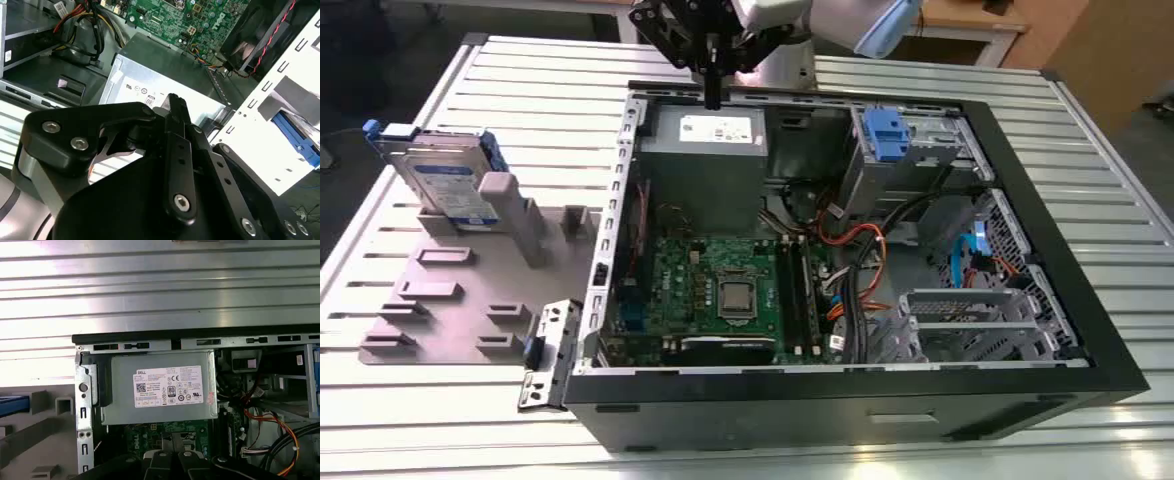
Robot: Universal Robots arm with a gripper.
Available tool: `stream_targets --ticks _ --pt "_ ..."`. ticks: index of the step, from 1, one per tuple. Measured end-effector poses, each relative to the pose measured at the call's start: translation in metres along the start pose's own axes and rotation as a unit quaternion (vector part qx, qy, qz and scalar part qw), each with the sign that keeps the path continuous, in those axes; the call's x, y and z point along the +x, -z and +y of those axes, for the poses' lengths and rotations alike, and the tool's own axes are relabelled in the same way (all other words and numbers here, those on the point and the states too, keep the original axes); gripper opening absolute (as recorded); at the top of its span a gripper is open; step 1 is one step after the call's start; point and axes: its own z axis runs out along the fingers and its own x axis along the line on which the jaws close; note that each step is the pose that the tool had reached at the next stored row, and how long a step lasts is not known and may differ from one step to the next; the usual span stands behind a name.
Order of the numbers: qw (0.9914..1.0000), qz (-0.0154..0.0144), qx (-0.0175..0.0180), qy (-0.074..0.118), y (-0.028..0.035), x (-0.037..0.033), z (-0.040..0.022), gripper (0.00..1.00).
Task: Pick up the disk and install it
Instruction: 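Reach for the disk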
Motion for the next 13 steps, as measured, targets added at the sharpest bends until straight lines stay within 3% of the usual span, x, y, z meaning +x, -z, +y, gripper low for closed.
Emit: stream_targets --ticks 13 --pt "1.00000 0.0000 0.0001 0.000 0.0001 0.0008 0.0000 0.11"
